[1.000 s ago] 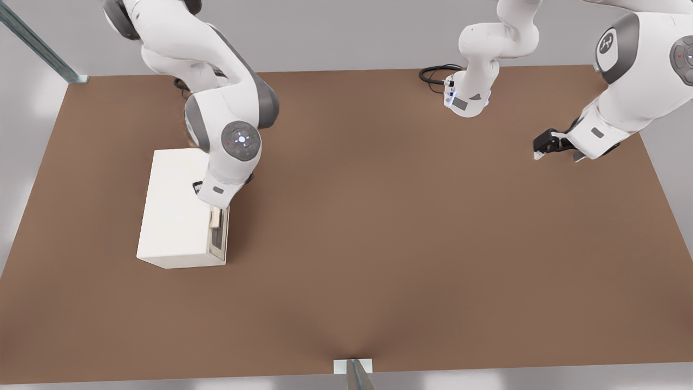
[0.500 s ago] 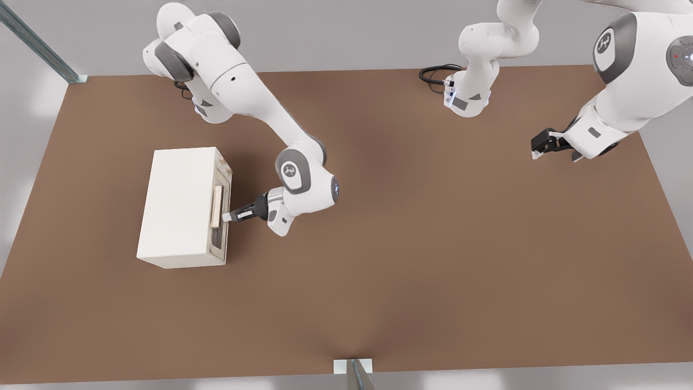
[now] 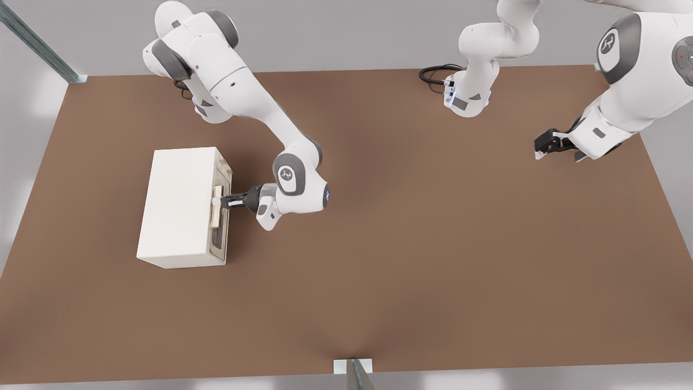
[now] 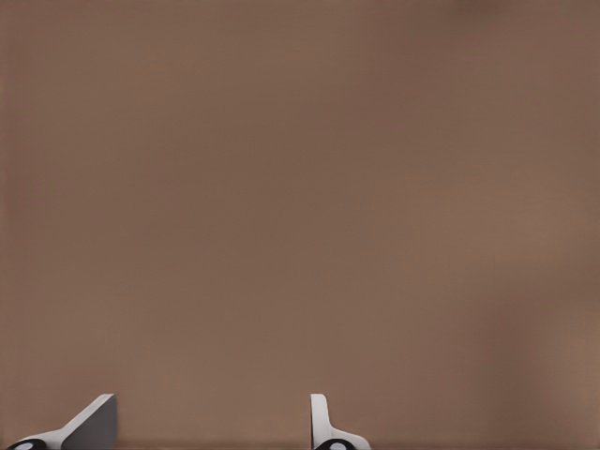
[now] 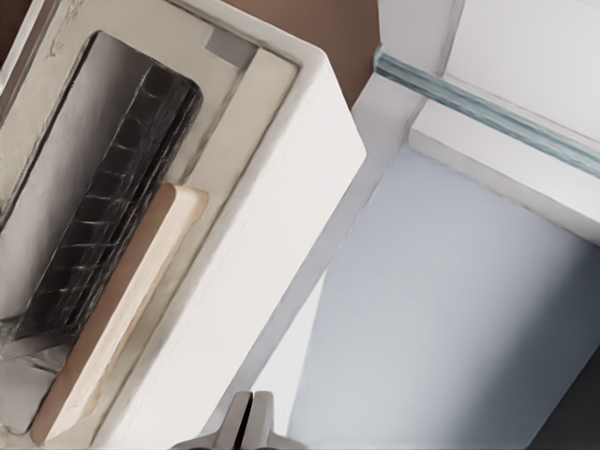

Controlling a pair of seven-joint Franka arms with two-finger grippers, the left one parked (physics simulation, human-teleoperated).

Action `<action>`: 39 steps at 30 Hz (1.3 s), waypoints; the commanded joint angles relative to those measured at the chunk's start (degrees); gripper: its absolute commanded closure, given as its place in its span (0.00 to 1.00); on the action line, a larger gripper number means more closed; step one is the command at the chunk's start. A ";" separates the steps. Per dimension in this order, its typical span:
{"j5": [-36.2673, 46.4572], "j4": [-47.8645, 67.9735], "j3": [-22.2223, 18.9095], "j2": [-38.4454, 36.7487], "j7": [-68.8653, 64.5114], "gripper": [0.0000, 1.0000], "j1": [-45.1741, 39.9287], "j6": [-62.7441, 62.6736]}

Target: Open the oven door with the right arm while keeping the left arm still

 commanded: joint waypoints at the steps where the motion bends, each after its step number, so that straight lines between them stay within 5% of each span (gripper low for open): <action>1: 1.35 0.00 0.01 0.35 7.92 0.79 -0.22 0.42; 39: 5.22 -2.46 0.01 2.37 11.61 0.79 -3.82 6.93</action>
